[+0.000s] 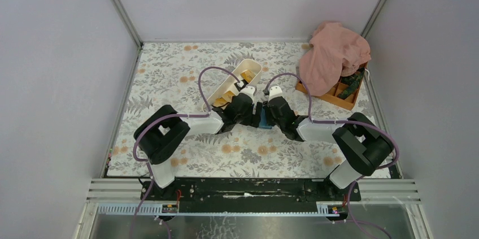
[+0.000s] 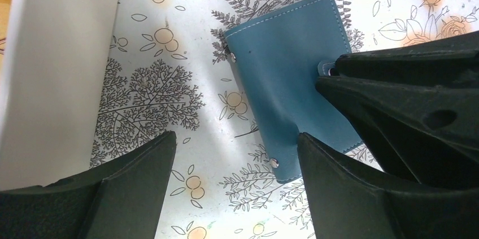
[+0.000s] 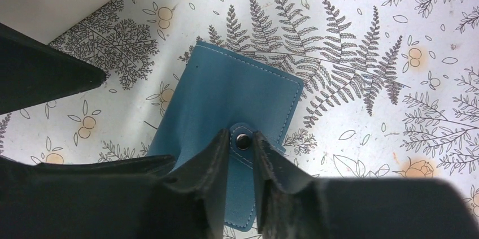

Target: Take the credit cards out of the card holder

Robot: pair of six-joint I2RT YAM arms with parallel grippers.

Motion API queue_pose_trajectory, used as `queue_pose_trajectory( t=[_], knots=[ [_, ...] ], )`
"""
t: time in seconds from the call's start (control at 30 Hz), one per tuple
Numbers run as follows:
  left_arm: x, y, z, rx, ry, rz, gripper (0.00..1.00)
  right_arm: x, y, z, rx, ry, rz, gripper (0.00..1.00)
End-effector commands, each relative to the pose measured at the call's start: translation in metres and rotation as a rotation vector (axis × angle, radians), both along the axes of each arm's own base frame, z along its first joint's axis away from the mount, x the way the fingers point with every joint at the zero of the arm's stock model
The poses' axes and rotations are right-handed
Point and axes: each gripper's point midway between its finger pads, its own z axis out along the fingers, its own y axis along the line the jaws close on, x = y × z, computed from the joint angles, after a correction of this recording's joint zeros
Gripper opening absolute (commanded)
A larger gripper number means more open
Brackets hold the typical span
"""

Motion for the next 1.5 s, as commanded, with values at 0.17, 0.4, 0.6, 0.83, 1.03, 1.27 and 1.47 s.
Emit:
queue_pose_trajectory(
  t=[0.17,0.4,0.6,0.83,1.03,1.27,1.47],
  knots=[
    [0.004,-0.007,0.004,-0.009,-0.008,-0.015,0.86,-0.006,-0.009,-0.008,-0.018,0.039,-0.055,0.02],
    [0.004,-0.007,0.003,-0.010,-0.002,-0.019,0.86,-0.008,-0.006,-0.004,0.019,0.041,-0.054,0.00],
    [0.005,-0.005,0.003,-0.005,-0.004,-0.011,0.86,-0.010,-0.002,0.007,0.099,0.032,-0.045,0.00],
    [0.006,-0.004,0.004,-0.006,-0.007,-0.009,0.86,-0.009,-0.009,0.014,0.226,0.051,-0.064,0.00],
    [0.006,-0.004,0.002,-0.003,-0.001,-0.010,0.86,-0.006,-0.026,0.018,0.272,0.037,-0.135,0.00],
    [0.007,-0.002,0.004,0.003,-0.007,-0.001,0.86,-0.001,-0.055,0.012,0.213,0.022,-0.267,0.00],
    [0.007,-0.001,0.014,-0.026,-0.025,0.019,0.86,0.004,-0.082,0.001,0.096,0.023,-0.400,0.00]
  ],
)
